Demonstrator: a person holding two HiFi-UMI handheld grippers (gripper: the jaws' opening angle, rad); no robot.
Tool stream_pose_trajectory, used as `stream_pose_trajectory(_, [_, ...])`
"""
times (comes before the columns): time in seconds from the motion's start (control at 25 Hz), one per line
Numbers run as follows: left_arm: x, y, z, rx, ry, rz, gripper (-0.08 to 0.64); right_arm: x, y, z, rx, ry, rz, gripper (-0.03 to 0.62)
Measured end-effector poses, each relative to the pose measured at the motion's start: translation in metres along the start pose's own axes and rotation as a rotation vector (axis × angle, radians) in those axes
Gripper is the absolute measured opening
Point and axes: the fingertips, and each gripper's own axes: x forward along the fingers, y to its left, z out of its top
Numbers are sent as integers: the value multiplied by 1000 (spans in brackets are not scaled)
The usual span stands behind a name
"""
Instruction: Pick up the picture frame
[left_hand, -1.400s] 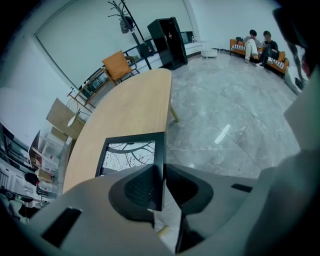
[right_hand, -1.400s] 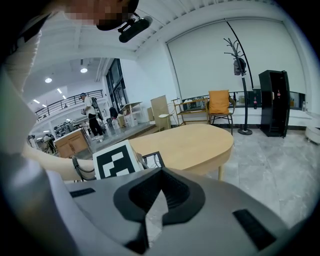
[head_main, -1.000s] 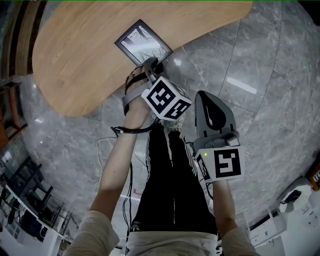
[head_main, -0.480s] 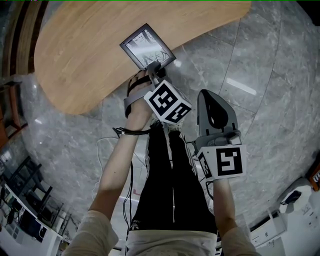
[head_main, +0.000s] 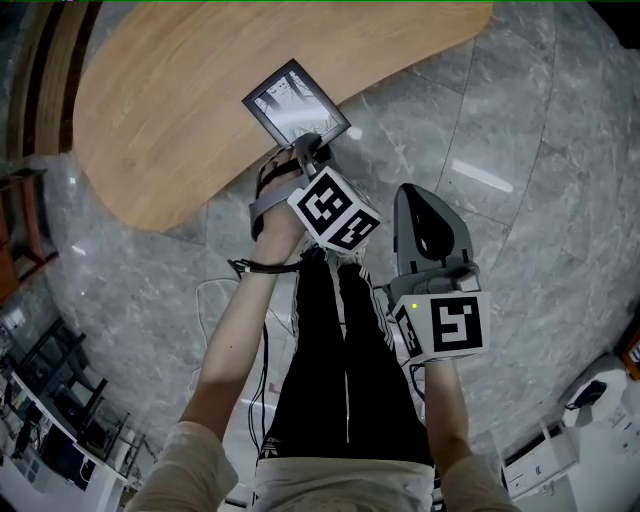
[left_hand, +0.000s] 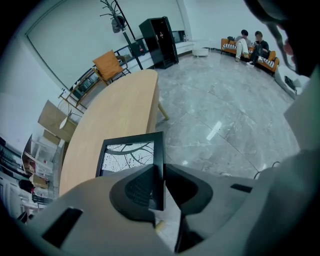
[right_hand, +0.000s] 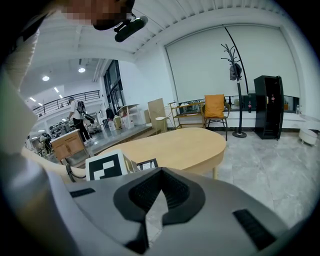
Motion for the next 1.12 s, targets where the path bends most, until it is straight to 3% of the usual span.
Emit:
stream_pose_trajectory(0.32, [-17,11,15,-40,-49,-1,80,-9,-3,14,-11,-21,-18,5])
stream_pose_trajectory(0.56, [-52,44,43,-130,-134,14,80,-17,-4,51,-54,-68,-29,5])
stream_pose_trajectory(0.8, [-138,119,87,-244,-280,101,80,-38,3,142,-136,-172,-42,5])
stream_pose_trajectory(1.12, [-310,204,128,-462,-500,193,80,-96,42,290,-254,-367,-34,5])
